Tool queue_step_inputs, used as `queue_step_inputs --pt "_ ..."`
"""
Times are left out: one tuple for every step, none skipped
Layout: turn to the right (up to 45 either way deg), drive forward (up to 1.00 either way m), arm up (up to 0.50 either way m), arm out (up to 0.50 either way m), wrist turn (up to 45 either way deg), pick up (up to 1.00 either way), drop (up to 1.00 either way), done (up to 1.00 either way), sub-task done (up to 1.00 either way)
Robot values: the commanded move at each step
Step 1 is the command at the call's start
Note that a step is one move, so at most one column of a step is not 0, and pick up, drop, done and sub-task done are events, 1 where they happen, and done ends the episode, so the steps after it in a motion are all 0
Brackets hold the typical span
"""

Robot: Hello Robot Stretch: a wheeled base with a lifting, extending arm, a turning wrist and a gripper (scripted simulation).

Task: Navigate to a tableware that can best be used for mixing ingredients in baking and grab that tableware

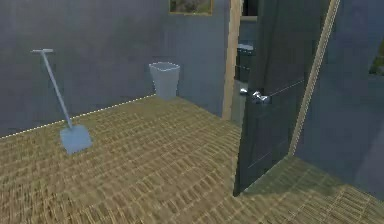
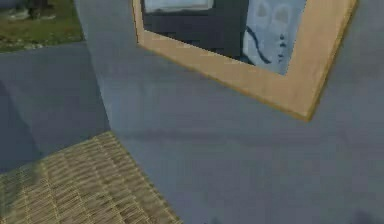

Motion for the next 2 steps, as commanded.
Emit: queue_step_inputs --pt "-45.0 0.00 0.00 0.00 0.0 0.00 0.00 0.00 0.00" --pt "-33.0 0.00 0.00 0.00 0.0 0.00 0.00 0.00 0.00"
